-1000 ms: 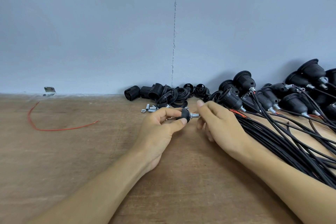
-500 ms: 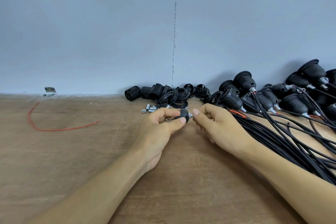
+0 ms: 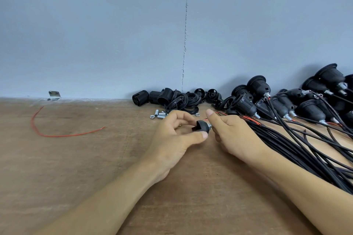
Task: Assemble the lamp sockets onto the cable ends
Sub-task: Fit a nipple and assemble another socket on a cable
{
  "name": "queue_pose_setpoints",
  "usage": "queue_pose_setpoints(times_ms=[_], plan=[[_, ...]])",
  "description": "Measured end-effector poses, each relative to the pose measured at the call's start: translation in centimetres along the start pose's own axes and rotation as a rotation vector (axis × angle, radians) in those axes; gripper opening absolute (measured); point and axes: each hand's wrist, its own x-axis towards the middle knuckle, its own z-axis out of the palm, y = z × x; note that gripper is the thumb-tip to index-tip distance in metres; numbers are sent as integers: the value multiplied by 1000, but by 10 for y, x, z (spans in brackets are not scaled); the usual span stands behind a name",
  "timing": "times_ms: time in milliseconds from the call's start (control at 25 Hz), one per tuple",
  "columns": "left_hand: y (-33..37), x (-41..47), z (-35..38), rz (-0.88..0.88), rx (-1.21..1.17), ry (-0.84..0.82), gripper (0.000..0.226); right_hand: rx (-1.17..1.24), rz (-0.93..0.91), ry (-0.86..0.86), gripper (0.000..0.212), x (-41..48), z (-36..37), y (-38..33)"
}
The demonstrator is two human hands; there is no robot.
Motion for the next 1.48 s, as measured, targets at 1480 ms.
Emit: queue_pose_setpoints(times_ms=[1480], plan=[[8, -5, -1, 697, 594, 15, 37, 461, 215, -119, 48, 1, 0, -14]])
